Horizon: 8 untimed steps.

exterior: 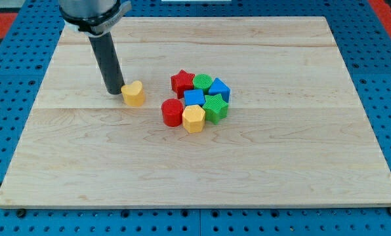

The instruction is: Push the yellow heart into the group of blocks to the center of the board

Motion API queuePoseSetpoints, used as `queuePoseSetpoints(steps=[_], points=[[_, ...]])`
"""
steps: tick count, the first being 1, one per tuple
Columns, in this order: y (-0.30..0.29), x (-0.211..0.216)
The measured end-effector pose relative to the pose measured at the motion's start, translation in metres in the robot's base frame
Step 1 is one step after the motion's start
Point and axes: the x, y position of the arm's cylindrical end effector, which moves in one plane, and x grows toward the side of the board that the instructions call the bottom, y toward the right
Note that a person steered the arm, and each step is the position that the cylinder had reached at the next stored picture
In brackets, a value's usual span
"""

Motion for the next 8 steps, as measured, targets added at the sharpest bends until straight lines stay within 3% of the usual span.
queuePoseSetpoints(steps=[1, 3, 4, 5, 6, 8], points=[[0.004, 0.016], [0.07, 0.019], [0.027, 0.006], [0.039, -0.011], [0.07, 0.011], [0.067, 0.014]])
